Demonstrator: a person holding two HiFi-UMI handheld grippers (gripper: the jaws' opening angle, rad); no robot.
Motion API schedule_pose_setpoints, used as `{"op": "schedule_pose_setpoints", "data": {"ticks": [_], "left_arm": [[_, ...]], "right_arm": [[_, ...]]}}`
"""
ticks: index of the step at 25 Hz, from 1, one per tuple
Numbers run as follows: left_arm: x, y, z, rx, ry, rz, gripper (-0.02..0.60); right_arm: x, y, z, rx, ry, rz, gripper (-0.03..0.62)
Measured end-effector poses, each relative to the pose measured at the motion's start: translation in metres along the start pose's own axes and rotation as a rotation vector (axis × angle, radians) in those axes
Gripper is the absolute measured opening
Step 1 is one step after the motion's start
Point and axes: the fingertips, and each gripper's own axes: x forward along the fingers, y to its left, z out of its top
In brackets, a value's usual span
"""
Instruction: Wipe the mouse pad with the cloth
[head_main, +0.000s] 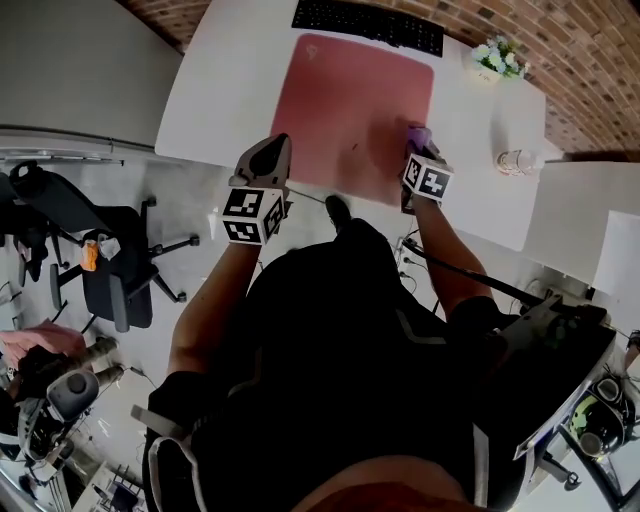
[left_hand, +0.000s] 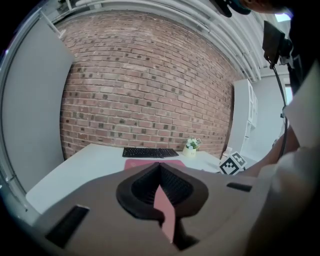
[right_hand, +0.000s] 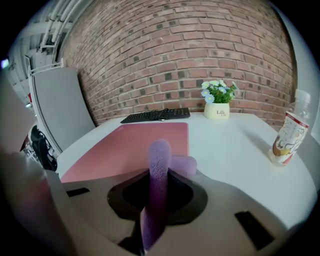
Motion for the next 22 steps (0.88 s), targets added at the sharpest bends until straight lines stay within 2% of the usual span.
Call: {"op": "schedule_pose_setpoints", "data": {"ticks": [10, 22], "left_arm": [[-0.014, 0.02, -0.005, -0.026, -0.002, 0.09, 0.003], [-0.033, 0.035, -0.01, -0.072, -0.015, 0.179, 0.003]], "right_arm": [[0.023, 0.056, -0.007, -0.038, 0.062, 0.13, 0.063], [0.043, 0.107, -0.009, -0.112, 0.103, 0.243, 0.063]]}}
